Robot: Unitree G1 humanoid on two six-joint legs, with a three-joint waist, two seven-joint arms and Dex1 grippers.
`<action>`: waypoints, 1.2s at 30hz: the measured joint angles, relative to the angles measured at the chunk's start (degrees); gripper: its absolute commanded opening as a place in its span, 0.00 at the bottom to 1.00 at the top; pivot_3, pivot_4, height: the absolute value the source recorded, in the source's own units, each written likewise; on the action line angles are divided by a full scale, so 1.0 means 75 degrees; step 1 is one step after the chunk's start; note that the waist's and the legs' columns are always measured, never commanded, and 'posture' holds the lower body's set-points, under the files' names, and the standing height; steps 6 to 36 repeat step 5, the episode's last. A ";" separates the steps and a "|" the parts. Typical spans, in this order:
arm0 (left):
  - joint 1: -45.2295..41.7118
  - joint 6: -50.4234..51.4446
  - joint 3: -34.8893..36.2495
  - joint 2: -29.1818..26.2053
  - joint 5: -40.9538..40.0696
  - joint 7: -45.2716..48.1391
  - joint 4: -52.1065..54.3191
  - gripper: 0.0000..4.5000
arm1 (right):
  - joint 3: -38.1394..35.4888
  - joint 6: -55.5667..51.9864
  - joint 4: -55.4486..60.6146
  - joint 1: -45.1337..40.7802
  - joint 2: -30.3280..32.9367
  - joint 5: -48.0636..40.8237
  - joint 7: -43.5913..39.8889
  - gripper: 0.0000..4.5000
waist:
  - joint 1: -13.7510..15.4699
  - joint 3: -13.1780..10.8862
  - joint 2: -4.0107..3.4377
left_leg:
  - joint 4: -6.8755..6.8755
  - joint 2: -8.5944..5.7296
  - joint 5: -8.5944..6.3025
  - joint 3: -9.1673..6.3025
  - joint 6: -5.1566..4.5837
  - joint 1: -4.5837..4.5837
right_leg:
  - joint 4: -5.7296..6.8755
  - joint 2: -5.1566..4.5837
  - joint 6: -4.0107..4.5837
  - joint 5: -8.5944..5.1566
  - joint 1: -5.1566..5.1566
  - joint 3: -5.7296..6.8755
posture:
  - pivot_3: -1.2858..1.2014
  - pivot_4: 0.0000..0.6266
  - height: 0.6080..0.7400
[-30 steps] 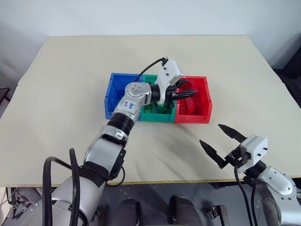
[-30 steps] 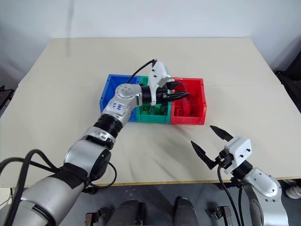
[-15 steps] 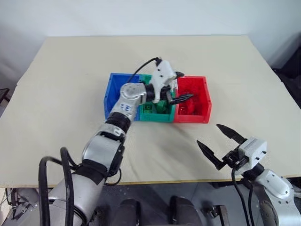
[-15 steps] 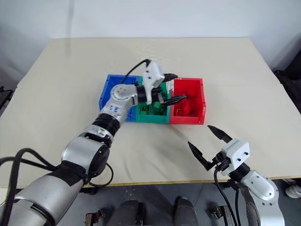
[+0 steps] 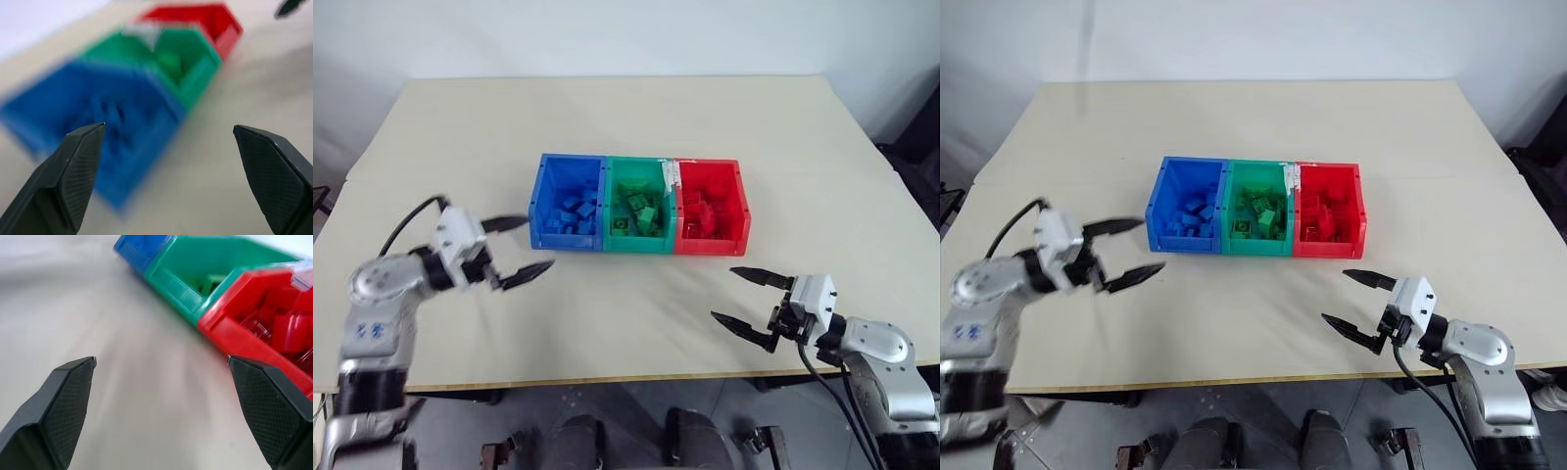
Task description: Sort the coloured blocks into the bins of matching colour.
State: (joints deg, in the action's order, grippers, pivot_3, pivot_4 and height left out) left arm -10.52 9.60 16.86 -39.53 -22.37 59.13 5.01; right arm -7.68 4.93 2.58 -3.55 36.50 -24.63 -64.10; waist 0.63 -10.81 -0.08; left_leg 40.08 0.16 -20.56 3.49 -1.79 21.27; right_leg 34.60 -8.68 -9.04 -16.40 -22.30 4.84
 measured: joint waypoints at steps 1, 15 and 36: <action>0.0283 0.0078 0.0069 -0.0033 -0.0003 -0.0111 0.0246 0.99 | 0.0030 0.0057 -0.0177 -0.0156 0.0048 0.0007 -0.0154 1.00 | 0.0023 0.0000 0.0000 | 0.0000 0.0001 0.0000 0.0000 0.0002 0.0000 | -0.0001 0.0001 0.0000 0.0000 0.0000 0.0000 | 0.52 0.24 1.00; 0.1146 -0.0043 0.0484 0.0055 0.0065 -0.0666 0.0678 0.99 | 0.0048 0.0267 -0.0744 -0.0601 0.0042 0.0002 -0.0428 1.00 | 0.0021 0.0001 -0.0001 | -0.0005 0.0009 -0.0002 0.0011 0.0011 -0.0003 | 0.0001 0.0006 0.0004 -0.0002 -0.0007 -0.0003 | 0.52 0.24 1.00; 0.1146 -0.0043 0.0484 0.0055 0.0065 -0.0666 0.0678 0.99 | 0.0048 0.0267 -0.0744 -0.0601 0.0042 0.0002 -0.0428 1.00 | 0.0021 0.0001 -0.0001 | -0.0005 0.0009 -0.0002 0.0011 0.0011 -0.0003 | 0.0001 0.0006 0.0004 -0.0002 -0.0007 -0.0003 | 0.52 0.24 1.00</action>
